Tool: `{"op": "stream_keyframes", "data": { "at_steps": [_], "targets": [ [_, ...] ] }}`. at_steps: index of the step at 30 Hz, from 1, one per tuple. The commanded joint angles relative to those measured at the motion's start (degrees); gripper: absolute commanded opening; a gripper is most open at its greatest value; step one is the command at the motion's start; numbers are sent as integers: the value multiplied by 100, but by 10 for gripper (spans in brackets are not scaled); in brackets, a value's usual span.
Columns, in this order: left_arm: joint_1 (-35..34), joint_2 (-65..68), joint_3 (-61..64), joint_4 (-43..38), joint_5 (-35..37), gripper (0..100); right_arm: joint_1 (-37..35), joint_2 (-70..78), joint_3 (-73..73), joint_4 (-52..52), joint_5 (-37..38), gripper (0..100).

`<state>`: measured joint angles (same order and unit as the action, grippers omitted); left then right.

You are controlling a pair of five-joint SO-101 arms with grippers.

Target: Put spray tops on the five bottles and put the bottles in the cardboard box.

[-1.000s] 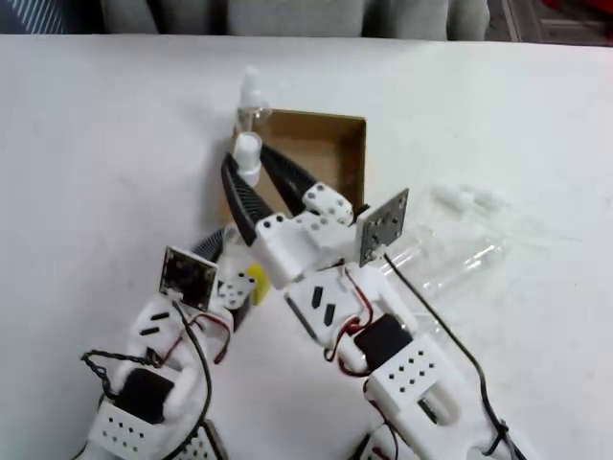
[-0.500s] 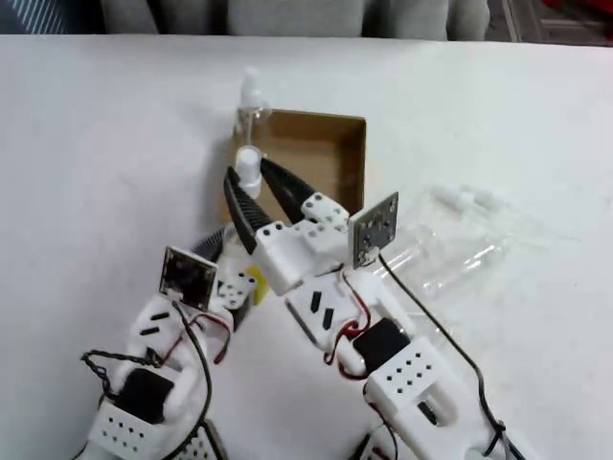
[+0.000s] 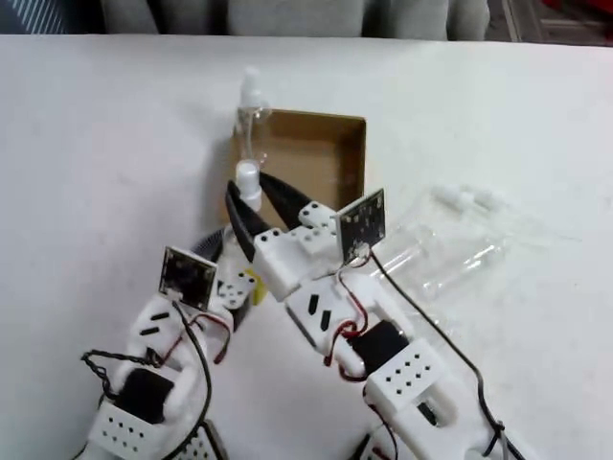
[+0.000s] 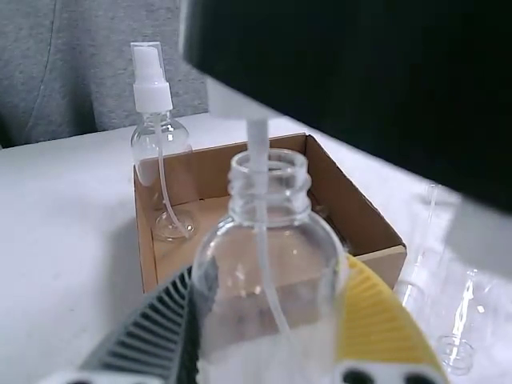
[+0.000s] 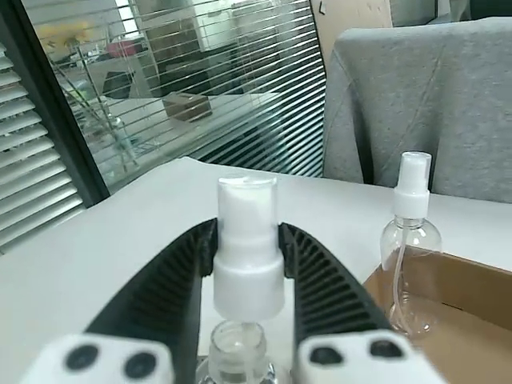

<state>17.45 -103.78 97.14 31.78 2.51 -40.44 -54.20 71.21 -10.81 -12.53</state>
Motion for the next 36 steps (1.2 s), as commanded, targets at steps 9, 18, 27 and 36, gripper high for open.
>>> {"op": "stream_keyframes", "data": {
  "at_steps": [9,18,27,36],
  "targets": [
    [22,-66,-18,-62,-70,21,-31,-57,26,22,-9,15],
    [22,-75,-18,-26,-70,21,4,-57,35,22,-9,15],
    [13,-75,-18,-44,-70,21,13,-57,149,22,-9,15],
    [13,-75,-18,-53,-70,21,13,-101,132,330,-9,15]
  ]
}}
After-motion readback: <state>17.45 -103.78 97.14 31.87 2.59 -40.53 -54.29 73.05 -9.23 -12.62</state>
